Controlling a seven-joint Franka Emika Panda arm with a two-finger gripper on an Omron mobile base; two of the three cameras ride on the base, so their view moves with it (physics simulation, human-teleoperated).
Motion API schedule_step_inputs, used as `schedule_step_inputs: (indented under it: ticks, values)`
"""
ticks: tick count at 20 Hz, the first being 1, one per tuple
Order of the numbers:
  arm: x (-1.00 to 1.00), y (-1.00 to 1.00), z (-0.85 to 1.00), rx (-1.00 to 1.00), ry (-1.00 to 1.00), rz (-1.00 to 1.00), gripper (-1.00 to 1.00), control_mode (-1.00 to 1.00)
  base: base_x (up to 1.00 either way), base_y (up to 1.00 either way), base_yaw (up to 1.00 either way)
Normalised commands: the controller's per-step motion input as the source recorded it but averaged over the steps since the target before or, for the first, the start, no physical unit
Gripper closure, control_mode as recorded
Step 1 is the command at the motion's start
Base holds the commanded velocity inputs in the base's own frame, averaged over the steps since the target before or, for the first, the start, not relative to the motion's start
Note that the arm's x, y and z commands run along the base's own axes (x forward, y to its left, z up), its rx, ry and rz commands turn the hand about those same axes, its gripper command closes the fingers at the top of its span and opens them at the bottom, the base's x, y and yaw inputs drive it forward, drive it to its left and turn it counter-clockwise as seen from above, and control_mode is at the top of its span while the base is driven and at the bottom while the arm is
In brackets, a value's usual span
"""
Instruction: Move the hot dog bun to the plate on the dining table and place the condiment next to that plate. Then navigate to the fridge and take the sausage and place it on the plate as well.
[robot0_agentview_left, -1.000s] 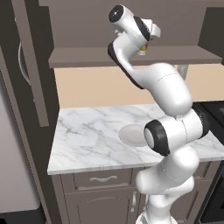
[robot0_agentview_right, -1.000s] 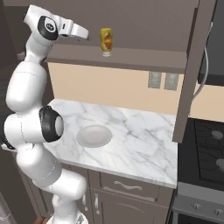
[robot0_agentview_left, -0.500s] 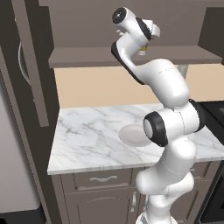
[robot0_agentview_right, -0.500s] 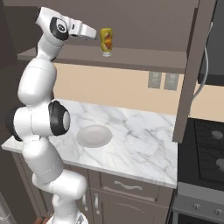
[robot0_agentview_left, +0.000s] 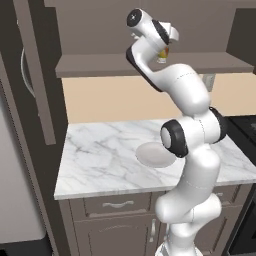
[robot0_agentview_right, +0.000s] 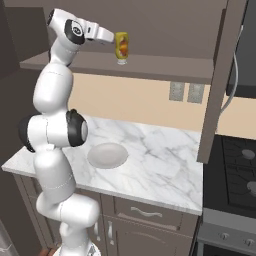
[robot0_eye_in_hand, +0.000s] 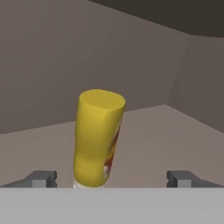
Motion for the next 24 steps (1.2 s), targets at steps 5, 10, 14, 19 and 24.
schedule_step_inputs:
  ticks: [5,10,14,19,24]
  values:
    - [0.35,0.00,0.00,0.00,0.00,0.00,-1.00,-1.00,0.00,0.00,0.00]
    - [0.28,-0.07,0.00,0.00,0.00,0.00,-1.00,-1.00,0.00,0.00,0.00]
    - [0.18,-0.13,0.00,0.00,0.00,0.00,-1.00,-1.00,0.00,0.00,0.00]
    - [0.00,-0.22,0.00,0.00,0.00,0.00,-1.00,-1.00,0.00,0.00,0.00]
    - [0.00,-0.20,0.00,0.00,0.00,0.00,-1.00,-1.00,0.00,0.00,0.00]
